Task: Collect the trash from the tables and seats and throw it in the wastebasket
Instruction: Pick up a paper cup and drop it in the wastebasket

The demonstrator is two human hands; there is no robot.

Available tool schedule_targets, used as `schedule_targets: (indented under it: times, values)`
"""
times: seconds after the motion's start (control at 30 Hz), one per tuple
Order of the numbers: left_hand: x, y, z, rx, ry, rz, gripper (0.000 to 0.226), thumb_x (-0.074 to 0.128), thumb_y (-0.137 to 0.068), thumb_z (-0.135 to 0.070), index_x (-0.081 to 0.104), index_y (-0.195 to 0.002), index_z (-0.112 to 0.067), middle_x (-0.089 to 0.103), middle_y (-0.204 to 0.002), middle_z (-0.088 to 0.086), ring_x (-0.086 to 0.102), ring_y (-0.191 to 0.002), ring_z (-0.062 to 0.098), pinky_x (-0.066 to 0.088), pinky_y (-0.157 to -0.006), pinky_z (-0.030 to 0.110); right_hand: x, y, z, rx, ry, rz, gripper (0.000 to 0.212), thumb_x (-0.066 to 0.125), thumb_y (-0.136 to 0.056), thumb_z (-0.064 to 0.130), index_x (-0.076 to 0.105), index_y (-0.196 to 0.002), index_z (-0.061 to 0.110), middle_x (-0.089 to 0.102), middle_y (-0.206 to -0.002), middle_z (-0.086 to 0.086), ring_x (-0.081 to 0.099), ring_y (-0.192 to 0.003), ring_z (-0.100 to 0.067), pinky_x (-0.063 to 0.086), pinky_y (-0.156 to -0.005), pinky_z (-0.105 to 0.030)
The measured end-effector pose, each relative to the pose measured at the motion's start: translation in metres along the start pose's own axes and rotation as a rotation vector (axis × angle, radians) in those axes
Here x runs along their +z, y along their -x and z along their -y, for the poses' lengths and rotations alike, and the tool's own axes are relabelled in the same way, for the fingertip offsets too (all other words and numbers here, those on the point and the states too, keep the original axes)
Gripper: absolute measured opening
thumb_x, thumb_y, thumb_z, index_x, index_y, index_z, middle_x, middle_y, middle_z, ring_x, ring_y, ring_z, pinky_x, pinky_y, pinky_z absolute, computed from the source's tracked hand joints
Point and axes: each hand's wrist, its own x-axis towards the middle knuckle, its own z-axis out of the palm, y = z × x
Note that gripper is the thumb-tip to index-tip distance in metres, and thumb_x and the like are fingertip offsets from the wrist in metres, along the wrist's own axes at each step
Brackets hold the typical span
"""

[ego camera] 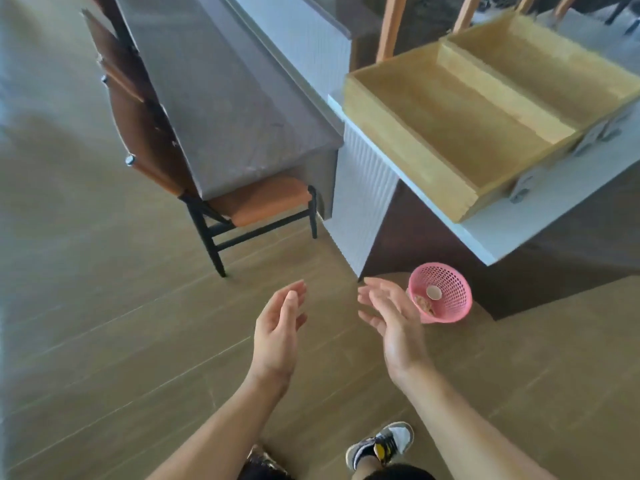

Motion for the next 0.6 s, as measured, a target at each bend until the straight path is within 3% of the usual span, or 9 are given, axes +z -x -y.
schedule_targets:
  times: [0.2, 0.33, 0.43, 0.6]
  values:
    - [-0.133, 0.001, -0.064, 0.087, 0.024, -0.109, 0.030, 0.045, -0.114, -0.026, 0.074, -0.116, -0.034, 0.076, -0.123, -0.011, 0.069, -0.121, 0.006, 0.056, -0.103, 0.040, 0.135, 0.036, 0.017, -0.086, 0.050, 0.158, 0.022, 0.065, -0.087, 0.040, 0.079, -0.104, 0.035, 0.076, -0.107, 0.004, 0.070, -0.109, -0.018, 0.057, -0.101, -0.052]
    - [-0.217, 0.002, -0.103, 0.153, 0.052, -0.210, 0.029, 0.045, -0.114, -0.027, 0.073, -0.116, -0.031, 0.076, -0.121, -0.009, 0.069, -0.120, 0.006, 0.056, -0.104, 0.041, 0.226, 0.062, 0.015, -0.127, 0.098, 0.291, 0.029, 0.061, -0.093, 0.039, 0.075, -0.116, 0.027, 0.076, -0.109, 0.005, 0.070, -0.110, -0.017, 0.059, -0.097, -0.045]
    - [-0.267, 0.004, -0.123, 0.193, 0.069, -0.269, 0.027, 0.049, -0.106, -0.039, 0.074, -0.116, -0.034, 0.076, -0.121, -0.010, 0.069, -0.119, 0.004, 0.057, -0.101, 0.038, 0.286, 0.077, 0.017, -0.148, 0.088, 0.378, 0.029, 0.060, -0.094, 0.036, 0.074, -0.116, 0.024, 0.077, -0.106, 0.007, 0.071, -0.106, -0.012, 0.061, -0.089, -0.035]
    - [-0.325, 0.002, -0.146, 0.243, 0.096, -0.350, 0.029, 0.049, -0.100, -0.047, 0.076, -0.108, -0.047, 0.076, -0.123, -0.014, 0.068, -0.121, 0.004, 0.055, -0.097, 0.035, 0.359, 0.080, 0.029, -0.139, 0.039, 0.520, 0.024, 0.062, -0.092, 0.033, 0.077, -0.110, 0.028, 0.075, -0.107, 0.001, 0.068, -0.106, -0.015, 0.059, -0.089, -0.038]
